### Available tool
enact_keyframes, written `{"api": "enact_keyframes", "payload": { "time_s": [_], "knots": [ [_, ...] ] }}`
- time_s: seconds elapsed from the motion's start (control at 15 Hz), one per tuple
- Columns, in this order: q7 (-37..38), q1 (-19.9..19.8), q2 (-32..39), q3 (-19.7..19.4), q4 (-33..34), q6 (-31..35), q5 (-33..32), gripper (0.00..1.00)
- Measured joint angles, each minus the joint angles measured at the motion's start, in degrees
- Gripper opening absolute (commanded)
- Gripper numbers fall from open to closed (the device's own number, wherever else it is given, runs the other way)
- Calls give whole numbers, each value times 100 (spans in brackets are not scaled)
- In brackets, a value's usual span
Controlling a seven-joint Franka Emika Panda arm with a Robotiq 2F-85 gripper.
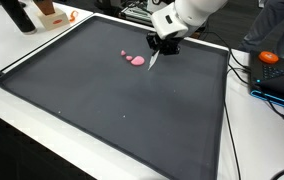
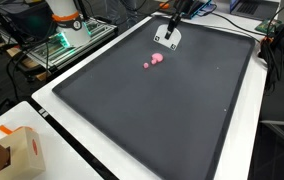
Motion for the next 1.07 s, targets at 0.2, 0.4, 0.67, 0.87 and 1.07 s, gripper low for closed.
{"api": "enact_keyframes", "payload": {
  "time_s": [0.2,0.4,0.67,0.87,1.07],
  "knots": [
    [-13,-24,26,-50,110,0,76,1],
    [-70,-77,45,-100,228,0,250,1],
    [-201,-206,51,-172,382,0,599,1],
    [-341,-377,50,-219,494,0,912,1],
    [-555,-615,40,-251,586,1,1297,1]
  ]
}}
